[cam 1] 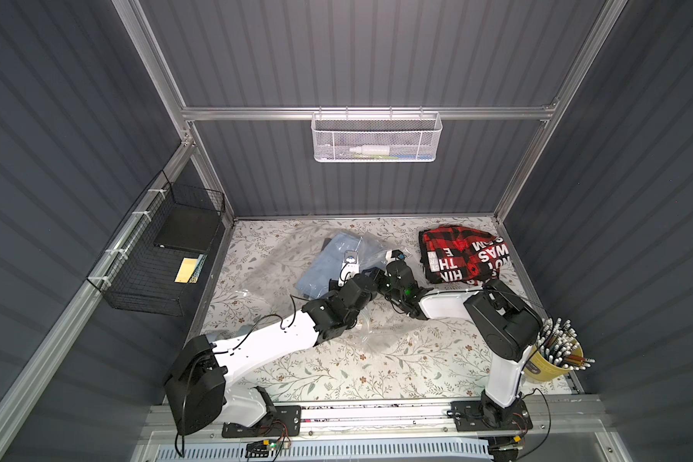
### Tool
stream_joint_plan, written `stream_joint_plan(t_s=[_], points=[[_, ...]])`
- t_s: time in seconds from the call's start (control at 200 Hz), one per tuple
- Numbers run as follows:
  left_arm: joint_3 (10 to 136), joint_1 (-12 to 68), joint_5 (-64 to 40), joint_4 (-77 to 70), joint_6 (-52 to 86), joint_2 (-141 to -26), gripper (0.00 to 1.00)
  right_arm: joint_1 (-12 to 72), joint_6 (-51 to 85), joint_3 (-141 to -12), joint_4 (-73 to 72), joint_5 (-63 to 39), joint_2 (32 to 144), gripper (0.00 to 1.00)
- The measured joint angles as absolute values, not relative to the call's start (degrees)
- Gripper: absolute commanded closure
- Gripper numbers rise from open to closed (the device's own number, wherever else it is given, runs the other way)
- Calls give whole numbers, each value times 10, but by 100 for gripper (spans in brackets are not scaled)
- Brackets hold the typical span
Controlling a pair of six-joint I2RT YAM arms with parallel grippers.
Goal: Take the shirt out of the vacuum bag
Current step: Take out the shirt from the vacuum bag.
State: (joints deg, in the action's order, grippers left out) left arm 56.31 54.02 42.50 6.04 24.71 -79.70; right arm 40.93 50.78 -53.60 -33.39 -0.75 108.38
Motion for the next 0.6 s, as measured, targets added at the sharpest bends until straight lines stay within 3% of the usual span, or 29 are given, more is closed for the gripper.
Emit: stream_joint_plan(t_s=[0.11, 0.435, 0.55, 0.6], points=[[560, 540, 427, 60, 247, -797, 100, 418, 501, -543, -325, 1, 1086, 53], [559, 540, 427, 60, 247, -797, 100, 430, 498, -552, -326, 20, 1112, 84], [556, 540, 427, 58, 247, -796, 100, 432, 495, -566, -315, 25, 1111, 100], [555, 540, 427, 57, 247, -795, 100, 432, 494, -572, -312, 28, 1110, 100]])
